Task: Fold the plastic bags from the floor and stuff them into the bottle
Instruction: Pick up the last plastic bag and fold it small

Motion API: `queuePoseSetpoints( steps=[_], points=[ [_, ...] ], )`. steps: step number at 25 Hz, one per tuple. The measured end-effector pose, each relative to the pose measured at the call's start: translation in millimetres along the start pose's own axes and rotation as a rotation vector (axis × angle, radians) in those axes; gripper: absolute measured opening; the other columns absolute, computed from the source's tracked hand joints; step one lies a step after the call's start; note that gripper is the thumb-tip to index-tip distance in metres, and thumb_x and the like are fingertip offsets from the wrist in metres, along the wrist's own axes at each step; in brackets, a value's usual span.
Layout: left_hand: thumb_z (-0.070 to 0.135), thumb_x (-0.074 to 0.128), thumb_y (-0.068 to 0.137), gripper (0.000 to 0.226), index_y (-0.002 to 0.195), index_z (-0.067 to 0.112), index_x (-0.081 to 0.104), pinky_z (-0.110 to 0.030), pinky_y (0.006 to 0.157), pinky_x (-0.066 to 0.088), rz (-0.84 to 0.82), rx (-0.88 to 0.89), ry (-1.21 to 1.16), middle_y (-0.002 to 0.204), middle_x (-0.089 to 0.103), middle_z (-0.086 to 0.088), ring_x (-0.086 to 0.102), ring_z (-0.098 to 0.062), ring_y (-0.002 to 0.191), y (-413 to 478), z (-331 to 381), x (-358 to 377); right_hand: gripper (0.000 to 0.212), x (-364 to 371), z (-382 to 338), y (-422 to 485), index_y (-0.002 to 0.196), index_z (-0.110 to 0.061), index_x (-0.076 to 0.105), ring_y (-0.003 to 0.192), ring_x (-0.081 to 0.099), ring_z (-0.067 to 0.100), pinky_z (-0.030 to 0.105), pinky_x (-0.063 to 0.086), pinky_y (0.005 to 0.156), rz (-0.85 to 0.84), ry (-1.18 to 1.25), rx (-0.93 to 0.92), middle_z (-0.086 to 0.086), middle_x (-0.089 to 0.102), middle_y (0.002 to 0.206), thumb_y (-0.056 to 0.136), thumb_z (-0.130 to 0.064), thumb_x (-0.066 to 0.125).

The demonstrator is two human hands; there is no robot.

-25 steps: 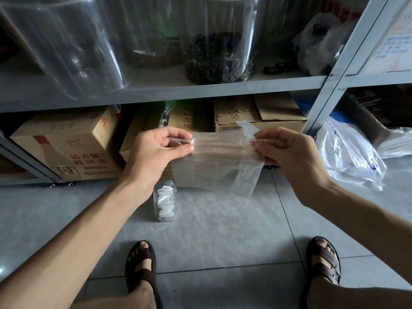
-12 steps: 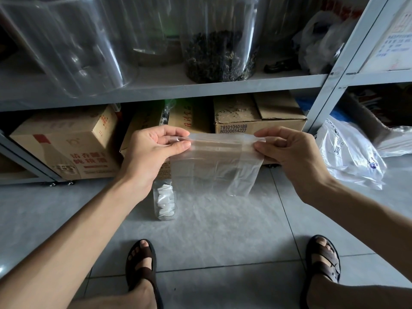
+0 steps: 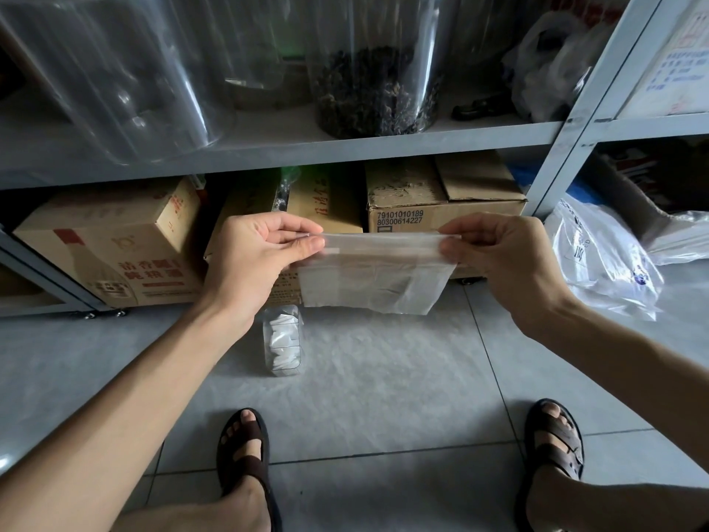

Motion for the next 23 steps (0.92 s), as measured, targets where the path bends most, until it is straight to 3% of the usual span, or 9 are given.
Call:
queuePoseSetpoints(
  steps=[3, 7, 10, 13, 19, 23],
  points=[
    [0.006, 0.079, 0.08, 0.01, 0.089, 0.01, 0.077, -0.012, 0.063, 0.049, 0.009, 0.03, 0.028, 0.081, 0.078, -0.007, 0.074, -0.012, 0.075, 1.6, -0.3, -1.2, 0.025, -1.2, -2.0, 0.0, 0.077, -0.028, 0.075, 0.062, 0.066, 0.003, 0.017, 0.052, 0.063, 0.011, -0.052, -0.018, -0.011, 0.072, 0.067, 0.078, -0.004, 0.08],
    [0.011, 0.081, 0.08, 0.011, 0.078, 0.021, 0.077, -0.019, 0.067, 0.05, 0.053, 0.087, 0.097, 0.076, 0.076, -0.001, 0.066, -0.007, 0.067, 3.2, 1.4, -4.8, 0.022, -1.4, -4.5, 0.8, 0.072, -0.03, 0.074, 0.069, 0.065, 0.003, 0.017, 0.051, 0.067, 0.009, -0.12, -0.059, -0.013, 0.072, 0.076, 0.078, -0.01, 0.081],
    [0.024, 0.082, 0.079, 0.012, 0.073, 0.03, 0.074, -0.027, 0.074, 0.044, 0.109, 0.113, 0.177, 0.078, 0.065, 0.006, 0.055, -0.007, 0.074, 6.2, 1.9, -10.6, 0.016, 2.6, -2.5, 3.6, 0.078, -0.024, 0.073, 0.081, 0.065, 0.002, 0.014, 0.048, 0.071, -0.06, -0.025, -0.033, -0.014, 0.07, 0.087, 0.085, -0.01, 0.075],
    [0.027, 0.073, 0.087, 0.009, 0.081, 0.022, 0.069, -0.021, 0.08, 0.043, 0.061, 0.102, 0.074, 0.088, 0.065, 0.009, 0.056, -0.004, 0.081, 7.0, 4.5, -4.9, 0.014, 12.0, -0.7, 1.5, 0.082, -0.019, 0.069, 0.076, 0.06, 0.007, 0.019, 0.047, 0.072, -0.15, 0.069, 0.007, -0.009, 0.068, 0.078, 0.095, -0.013, 0.065],
    [0.023, 0.06, 0.098, 0.017, 0.082, 0.027, 0.056, -0.023, 0.058, 0.033, 0.08, 0.16, 0.11, 0.064, 0.046, 0.016, 0.039, -0.002, 0.061, 3.9, 10.8, 3.5, 0.014, 8.0, -6.5, 3.8, 0.083, -0.021, 0.067, 0.072, 0.06, 0.015, 0.036, 0.051, 0.073, -0.044, 0.085, -0.053, 0.003, 0.069, 0.075, 0.094, -0.013, 0.065],
    [0.024, 0.059, 0.099, 0.015, 0.086, 0.019, 0.064, -0.024, 0.06, 0.034, 0.07, 0.131, 0.054, 0.066, 0.048, 0.013, 0.041, -0.004, 0.064, 5.9, 5.5, 4.7, 0.012, 4.5, -13.6, 2.8, 0.089, -0.022, 0.072, 0.074, 0.064, 0.011, 0.03, 0.054, 0.072, 0.004, 0.044, -0.098, -0.005, 0.072, 0.078, 0.095, -0.016, 0.065]
  ],
)
Point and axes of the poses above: each hand's wrist, its own y-axis towards the middle knuckle, its own x-axis out of the palm, z = x × y, the point moved 7 cm from there along y, towards the middle knuckle
